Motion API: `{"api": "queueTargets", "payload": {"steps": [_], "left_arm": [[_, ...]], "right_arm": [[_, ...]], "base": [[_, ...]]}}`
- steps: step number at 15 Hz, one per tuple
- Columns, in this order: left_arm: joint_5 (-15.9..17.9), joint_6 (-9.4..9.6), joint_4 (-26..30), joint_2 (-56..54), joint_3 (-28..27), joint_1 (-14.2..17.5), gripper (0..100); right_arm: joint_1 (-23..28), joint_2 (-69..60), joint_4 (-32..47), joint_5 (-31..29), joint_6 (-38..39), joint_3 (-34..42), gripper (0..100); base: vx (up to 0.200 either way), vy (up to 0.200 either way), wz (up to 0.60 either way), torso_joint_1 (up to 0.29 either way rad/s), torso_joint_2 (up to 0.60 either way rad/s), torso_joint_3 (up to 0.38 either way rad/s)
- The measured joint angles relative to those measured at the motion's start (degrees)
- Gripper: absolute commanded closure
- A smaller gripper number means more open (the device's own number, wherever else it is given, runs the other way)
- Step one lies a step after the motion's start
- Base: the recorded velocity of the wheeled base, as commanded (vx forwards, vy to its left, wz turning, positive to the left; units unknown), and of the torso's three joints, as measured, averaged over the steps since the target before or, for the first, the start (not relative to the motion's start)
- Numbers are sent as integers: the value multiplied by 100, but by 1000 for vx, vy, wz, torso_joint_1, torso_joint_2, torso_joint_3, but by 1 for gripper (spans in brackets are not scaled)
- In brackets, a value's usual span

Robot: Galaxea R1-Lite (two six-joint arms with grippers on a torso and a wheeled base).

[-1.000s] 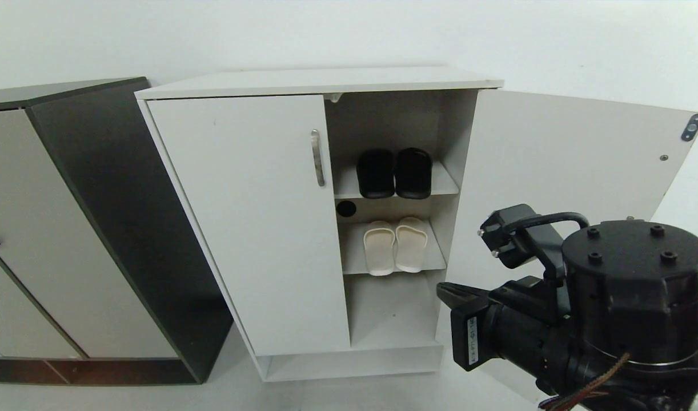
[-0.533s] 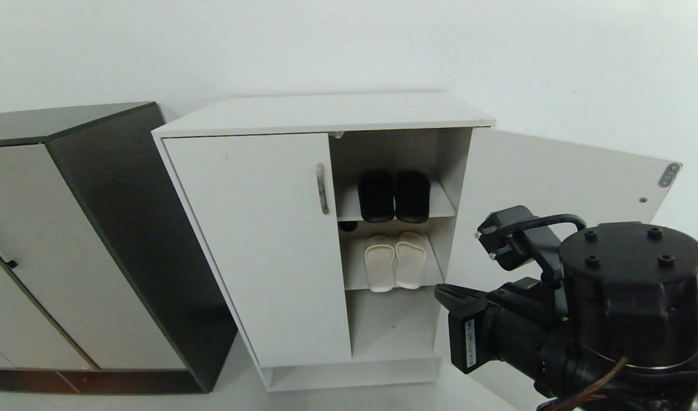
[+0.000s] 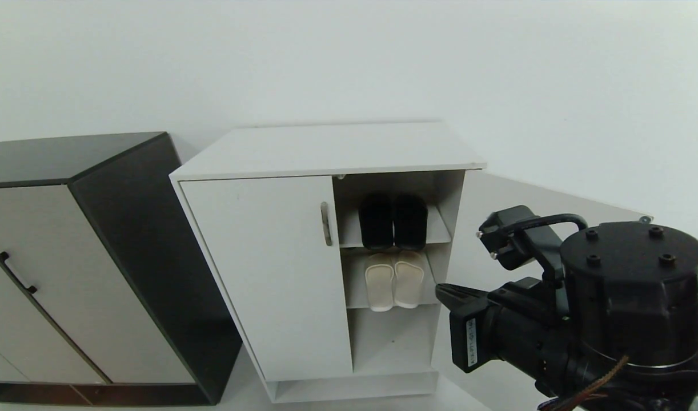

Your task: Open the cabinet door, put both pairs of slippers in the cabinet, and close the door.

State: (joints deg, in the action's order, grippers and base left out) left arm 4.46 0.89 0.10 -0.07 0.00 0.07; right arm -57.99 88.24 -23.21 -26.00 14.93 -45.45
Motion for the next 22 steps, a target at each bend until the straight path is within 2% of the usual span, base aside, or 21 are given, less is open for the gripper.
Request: {"api": "queueTargets", "payload": {"steps": [16, 20, 22], "left_arm": [[0, 0, 0, 0, 0, 2, 100], [2, 0, 0, 0, 0, 2, 100], [2, 0, 0, 0, 0, 2, 100]], "right_arm": [[0, 0, 1, 20, -35, 39, 100], [0, 0, -38, 46, -122, 116, 100], [0, 0, -65, 46, -123, 133, 100]], "base": [[0, 0, 0, 228, -541, -312], [0, 0, 0, 62, -132, -70], [0, 0, -600, 12, -10, -5]]}}
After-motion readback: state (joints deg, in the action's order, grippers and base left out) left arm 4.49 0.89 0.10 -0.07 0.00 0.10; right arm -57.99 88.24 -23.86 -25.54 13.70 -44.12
